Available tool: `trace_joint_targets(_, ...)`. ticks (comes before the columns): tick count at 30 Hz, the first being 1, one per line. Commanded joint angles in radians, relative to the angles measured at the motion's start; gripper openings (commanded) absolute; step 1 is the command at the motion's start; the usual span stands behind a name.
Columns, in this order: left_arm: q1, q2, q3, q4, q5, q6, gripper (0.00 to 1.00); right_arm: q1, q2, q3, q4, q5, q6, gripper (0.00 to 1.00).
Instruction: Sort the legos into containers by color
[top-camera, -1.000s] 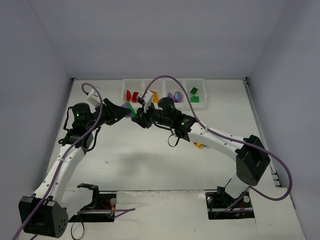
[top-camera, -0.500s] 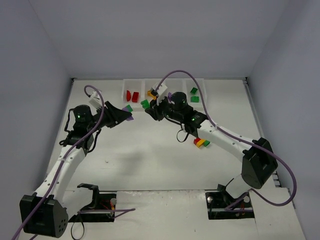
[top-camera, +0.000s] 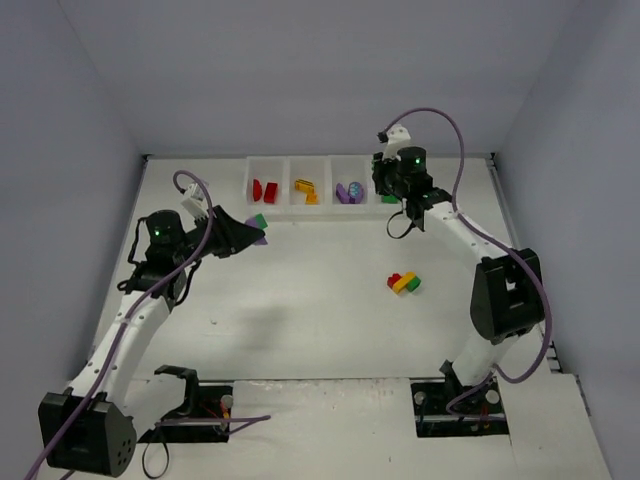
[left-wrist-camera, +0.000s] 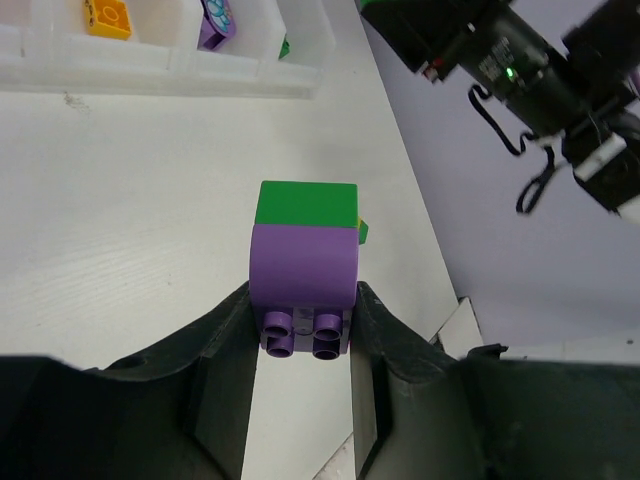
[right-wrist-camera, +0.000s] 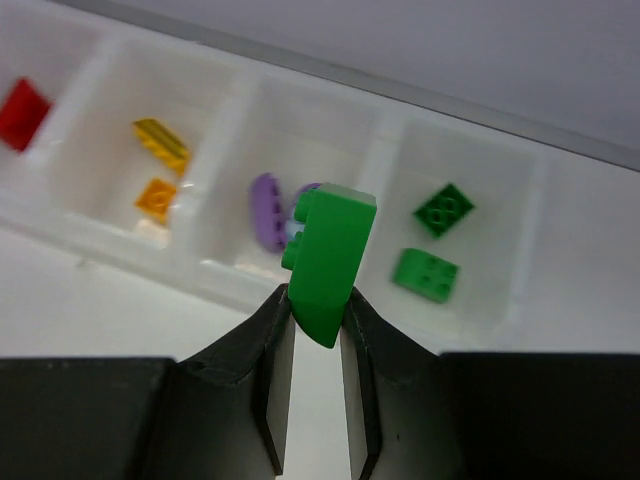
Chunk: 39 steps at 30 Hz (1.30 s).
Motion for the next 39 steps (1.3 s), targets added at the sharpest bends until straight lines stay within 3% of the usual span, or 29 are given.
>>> trace_joint_targets(1, 0.0, -0.043, 0.023, 0.027, 0.055, 0.087, 0.0, -0.066, 0.079, 0.112, 0.007, 0.053, 0.007, 0.02)
trace_joint_targets(4, -0.003, -0.055, 0.03, 0.015, 0.073, 0.128, 0.0, -0.117, 0.172, 0.182, 0.002, 0.045, 0.036, 0.02)
trace_joint_targets(8, -0.004, -0.066, 0.036, 0.002, 0.093, 0.157, 0.0, -0.16, 0.31, 0.277, -0.012, 0.028, 0.046, 0.11)
trace_joint_targets(11, -0.004, -0.065, 0.04, -0.011, 0.105, 0.167, 0.0, -0.177, 0.378, 0.348, -0.033, 0.014, 0.069, 0.27)
trace_joint_targets(12, -0.004, -0.065, 0.043, -0.016, 0.111, 0.17, 0.0, -0.18, 0.389, 0.372, -0.036, 0.013, 0.067, 0.39)
trace_joint_targets(14, -0.004, -0.062, 0.046, -0.024, 0.125, 0.176, 0.0, -0.182, 0.404, 0.388, -0.039, 0.008, 0.055, 0.53)
trace_joint_targets(17, -0.004, -0.056, 0.046, -0.028, 0.136, 0.185, 0.0, -0.183, 0.398, 0.4, -0.044, -0.004, 0.024, 0.61)
trace_joint_targets(22, -0.004, -0.014, 0.072, -0.039, 0.191, 0.204, 0.0, -0.179, 0.311, 0.362, -0.052, -0.087, -0.048, 0.63)
trace_joint_targets(26, -0.004, 0.036, 0.115, -0.079, 0.255, 0.234, 0.0, -0.134, 0.123, 0.23, -0.052, -0.217, -0.166, 0.61)
trace_joint_targets(32, -0.004, 0.096, 0.187, -0.148, 0.349, 0.314, 0.0, 0.044, -0.146, 0.069, -0.076, -0.349, -0.316, 0.63)
trace_joint_targets(39, -0.004, 0.174, 0.295, -0.344, 0.44, 0.441, 0.0, 0.242, -0.306, -0.002, -0.18, -0.418, -0.418, 0.68)
